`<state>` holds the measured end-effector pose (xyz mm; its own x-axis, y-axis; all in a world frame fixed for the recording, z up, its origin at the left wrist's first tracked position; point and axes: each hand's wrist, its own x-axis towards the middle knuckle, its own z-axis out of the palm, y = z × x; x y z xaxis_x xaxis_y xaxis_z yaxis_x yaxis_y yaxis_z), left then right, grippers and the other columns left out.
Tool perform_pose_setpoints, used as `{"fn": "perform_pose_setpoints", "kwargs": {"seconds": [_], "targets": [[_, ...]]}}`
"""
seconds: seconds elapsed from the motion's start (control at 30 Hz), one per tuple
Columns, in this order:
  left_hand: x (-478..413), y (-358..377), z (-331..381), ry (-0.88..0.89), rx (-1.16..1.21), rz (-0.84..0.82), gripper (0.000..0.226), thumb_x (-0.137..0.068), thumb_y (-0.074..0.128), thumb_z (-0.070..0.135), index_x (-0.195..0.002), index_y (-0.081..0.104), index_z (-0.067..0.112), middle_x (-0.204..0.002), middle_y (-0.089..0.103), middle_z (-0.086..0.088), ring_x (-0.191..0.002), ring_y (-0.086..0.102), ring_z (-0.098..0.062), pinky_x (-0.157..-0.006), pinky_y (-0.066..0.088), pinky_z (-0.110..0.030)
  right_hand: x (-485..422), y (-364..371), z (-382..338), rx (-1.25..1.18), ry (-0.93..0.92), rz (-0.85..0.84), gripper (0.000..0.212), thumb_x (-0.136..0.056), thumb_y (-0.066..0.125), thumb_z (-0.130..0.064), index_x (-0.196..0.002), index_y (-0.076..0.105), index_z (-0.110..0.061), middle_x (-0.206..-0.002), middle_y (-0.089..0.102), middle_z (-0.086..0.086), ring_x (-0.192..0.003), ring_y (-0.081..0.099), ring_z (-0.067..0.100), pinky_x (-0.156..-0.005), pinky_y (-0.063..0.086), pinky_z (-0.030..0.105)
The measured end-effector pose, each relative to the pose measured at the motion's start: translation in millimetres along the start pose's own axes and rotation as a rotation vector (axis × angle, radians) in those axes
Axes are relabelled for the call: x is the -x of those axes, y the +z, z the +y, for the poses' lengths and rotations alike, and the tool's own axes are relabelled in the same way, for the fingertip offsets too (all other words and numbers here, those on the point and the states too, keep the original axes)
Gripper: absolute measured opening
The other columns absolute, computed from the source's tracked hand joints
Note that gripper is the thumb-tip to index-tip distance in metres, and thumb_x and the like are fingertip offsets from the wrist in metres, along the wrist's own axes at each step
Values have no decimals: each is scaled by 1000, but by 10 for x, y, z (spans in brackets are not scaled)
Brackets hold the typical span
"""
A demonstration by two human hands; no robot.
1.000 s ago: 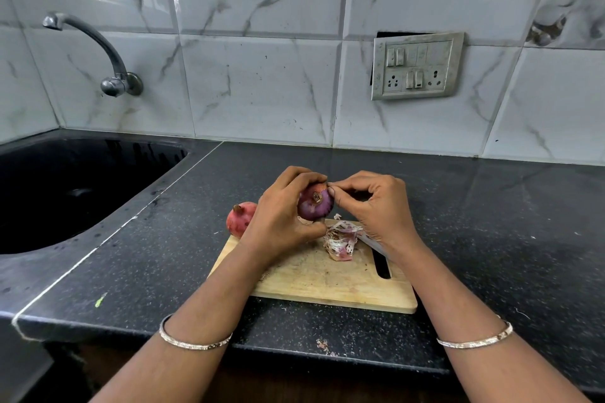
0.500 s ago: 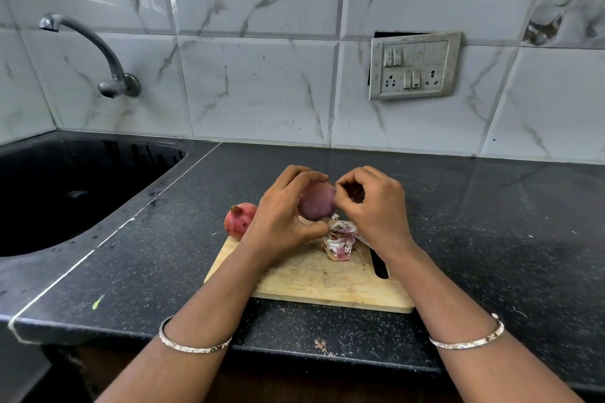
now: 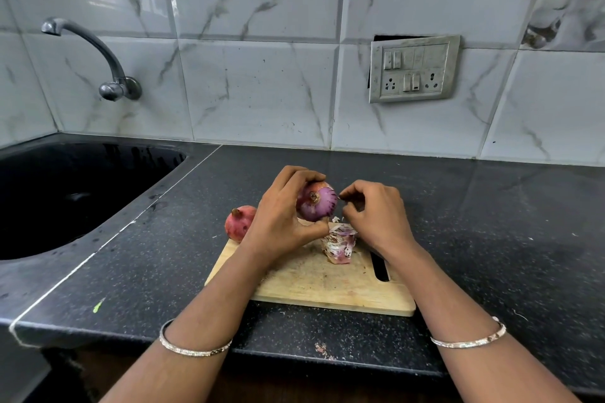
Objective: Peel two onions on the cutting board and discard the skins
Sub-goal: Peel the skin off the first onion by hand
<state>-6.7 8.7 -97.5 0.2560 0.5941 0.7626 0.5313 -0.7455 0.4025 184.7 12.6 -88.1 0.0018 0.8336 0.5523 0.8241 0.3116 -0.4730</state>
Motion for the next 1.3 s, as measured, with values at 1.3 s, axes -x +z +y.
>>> {"fn": "perform_pose_setpoints", "kwargs": {"seconds": [1.3], "targets": [[-8, 4, -3, -33, 68, -26, 62, -67, 72, 28, -127, 63, 14, -122, 58, 5, -112, 57, -3, -94, 55, -30, -26, 53, 1, -559, -25, -58, 16, -98, 65, -23, -104, 79, -18, -92, 78, -6, -91, 74, 10, -84, 62, 45]]}}
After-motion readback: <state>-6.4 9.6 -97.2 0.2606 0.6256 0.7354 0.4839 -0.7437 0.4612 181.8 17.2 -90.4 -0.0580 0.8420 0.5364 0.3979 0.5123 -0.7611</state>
